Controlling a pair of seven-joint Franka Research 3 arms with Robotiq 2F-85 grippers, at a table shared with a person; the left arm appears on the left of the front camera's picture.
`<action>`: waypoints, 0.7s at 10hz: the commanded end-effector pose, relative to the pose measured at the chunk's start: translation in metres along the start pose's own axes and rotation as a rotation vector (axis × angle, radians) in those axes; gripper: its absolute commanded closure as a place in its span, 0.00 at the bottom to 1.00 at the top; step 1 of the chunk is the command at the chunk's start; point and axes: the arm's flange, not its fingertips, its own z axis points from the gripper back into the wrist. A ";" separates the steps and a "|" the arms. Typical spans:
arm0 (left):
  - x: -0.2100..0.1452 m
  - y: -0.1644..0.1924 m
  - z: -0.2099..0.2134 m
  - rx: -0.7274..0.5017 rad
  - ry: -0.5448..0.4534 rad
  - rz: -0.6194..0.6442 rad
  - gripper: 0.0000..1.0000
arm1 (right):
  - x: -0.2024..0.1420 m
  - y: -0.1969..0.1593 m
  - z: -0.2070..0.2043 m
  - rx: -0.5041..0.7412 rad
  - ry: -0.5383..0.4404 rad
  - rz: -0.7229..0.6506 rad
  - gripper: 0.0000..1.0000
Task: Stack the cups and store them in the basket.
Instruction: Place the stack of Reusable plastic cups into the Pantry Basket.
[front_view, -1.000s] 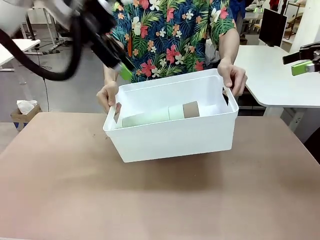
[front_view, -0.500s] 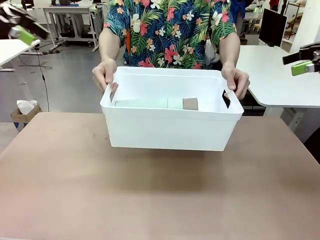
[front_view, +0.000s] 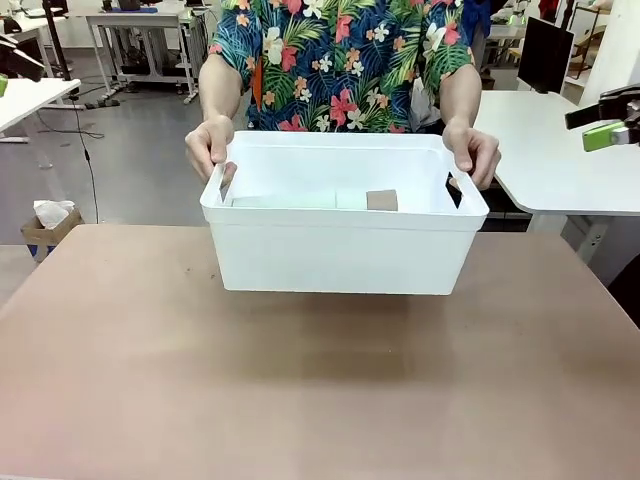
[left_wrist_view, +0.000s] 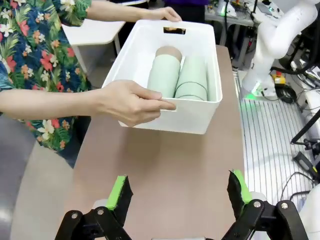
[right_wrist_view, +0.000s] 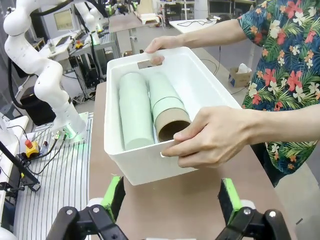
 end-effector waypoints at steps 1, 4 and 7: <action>0.008 0.000 -0.005 -0.005 0.012 0.005 0.00 | 0.005 0.000 0.000 0.001 -0.028 0.000 0.00; 0.008 0.000 -0.005 -0.005 0.012 0.005 0.00 | 0.005 0.000 0.000 0.001 -0.028 0.000 0.00; 0.008 0.000 -0.005 -0.005 0.012 0.005 0.00 | 0.005 0.000 0.000 0.001 -0.028 0.000 0.00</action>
